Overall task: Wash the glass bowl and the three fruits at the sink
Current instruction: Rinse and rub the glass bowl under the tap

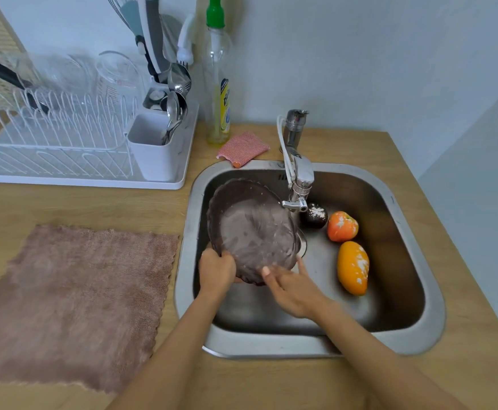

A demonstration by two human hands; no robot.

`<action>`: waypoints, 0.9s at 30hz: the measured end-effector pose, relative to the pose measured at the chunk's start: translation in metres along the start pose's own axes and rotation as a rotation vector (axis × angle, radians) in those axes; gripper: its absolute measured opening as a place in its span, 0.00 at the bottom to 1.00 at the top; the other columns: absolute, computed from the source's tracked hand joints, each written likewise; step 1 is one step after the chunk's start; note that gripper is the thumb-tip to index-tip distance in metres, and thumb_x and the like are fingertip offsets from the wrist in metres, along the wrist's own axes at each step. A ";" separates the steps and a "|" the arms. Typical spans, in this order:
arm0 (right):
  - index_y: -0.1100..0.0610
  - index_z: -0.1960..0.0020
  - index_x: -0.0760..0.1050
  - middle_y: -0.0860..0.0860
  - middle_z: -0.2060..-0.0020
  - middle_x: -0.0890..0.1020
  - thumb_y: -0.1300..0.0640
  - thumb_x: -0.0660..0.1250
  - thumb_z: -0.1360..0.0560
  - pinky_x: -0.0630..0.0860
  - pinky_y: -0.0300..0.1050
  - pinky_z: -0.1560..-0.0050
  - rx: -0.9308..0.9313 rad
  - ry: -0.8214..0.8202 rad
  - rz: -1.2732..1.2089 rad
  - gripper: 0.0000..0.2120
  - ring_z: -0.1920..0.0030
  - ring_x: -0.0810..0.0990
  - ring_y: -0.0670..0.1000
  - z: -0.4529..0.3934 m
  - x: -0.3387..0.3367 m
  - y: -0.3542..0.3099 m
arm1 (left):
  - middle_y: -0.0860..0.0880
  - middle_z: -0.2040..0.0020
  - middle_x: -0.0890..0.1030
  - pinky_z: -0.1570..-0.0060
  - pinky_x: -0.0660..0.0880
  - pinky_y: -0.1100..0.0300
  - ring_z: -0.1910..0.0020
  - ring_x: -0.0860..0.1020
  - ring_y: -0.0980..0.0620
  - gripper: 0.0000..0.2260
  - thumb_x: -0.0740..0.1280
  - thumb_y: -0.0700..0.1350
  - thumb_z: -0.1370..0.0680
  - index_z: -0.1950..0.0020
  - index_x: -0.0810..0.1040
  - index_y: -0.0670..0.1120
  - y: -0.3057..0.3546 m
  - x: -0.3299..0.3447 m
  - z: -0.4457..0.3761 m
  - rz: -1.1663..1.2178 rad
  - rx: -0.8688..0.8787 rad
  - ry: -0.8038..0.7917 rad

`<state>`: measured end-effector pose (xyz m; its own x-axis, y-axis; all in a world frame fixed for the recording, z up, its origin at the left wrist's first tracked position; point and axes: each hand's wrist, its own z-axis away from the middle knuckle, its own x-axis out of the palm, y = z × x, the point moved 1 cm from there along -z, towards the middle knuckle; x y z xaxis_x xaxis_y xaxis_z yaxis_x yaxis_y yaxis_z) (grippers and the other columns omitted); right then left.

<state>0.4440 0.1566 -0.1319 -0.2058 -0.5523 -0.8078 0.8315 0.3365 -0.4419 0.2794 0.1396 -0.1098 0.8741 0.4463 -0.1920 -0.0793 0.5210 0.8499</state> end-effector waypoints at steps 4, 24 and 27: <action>0.51 0.22 0.56 0.49 0.24 0.61 0.43 0.37 0.18 0.31 0.55 0.26 0.082 -0.080 -0.002 0.28 0.23 0.52 0.47 -0.007 -0.002 0.007 | 0.43 0.45 0.80 0.43 0.76 0.52 0.43 0.78 0.41 0.15 0.59 0.38 0.21 0.35 0.73 0.41 0.004 -0.004 0.011 -0.132 0.041 0.051; 0.40 0.23 0.47 0.43 0.22 0.48 0.46 0.33 0.18 0.36 0.51 0.24 -0.058 -0.262 -0.292 0.24 0.23 0.42 0.44 -0.015 0.022 -0.015 | 0.39 0.38 0.78 0.43 0.72 0.57 0.40 0.77 0.40 0.20 0.57 0.38 0.19 0.26 0.64 0.43 0.009 -0.006 0.015 -0.324 0.229 0.106; 0.40 0.23 0.49 0.42 0.22 0.49 0.46 0.33 0.18 0.36 0.50 0.24 -0.026 -0.253 -0.321 0.24 0.23 0.42 0.43 -0.017 0.019 -0.003 | 0.40 0.38 0.78 0.42 0.72 0.57 0.40 0.77 0.40 0.20 0.57 0.38 0.19 0.26 0.65 0.43 0.009 -0.006 0.015 -0.316 0.223 0.089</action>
<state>0.4288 0.1579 -0.1521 -0.3170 -0.8014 -0.5072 0.7314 0.1339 -0.6687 0.2803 0.1309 -0.0937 0.7929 0.3554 -0.4949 0.3018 0.4766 0.8257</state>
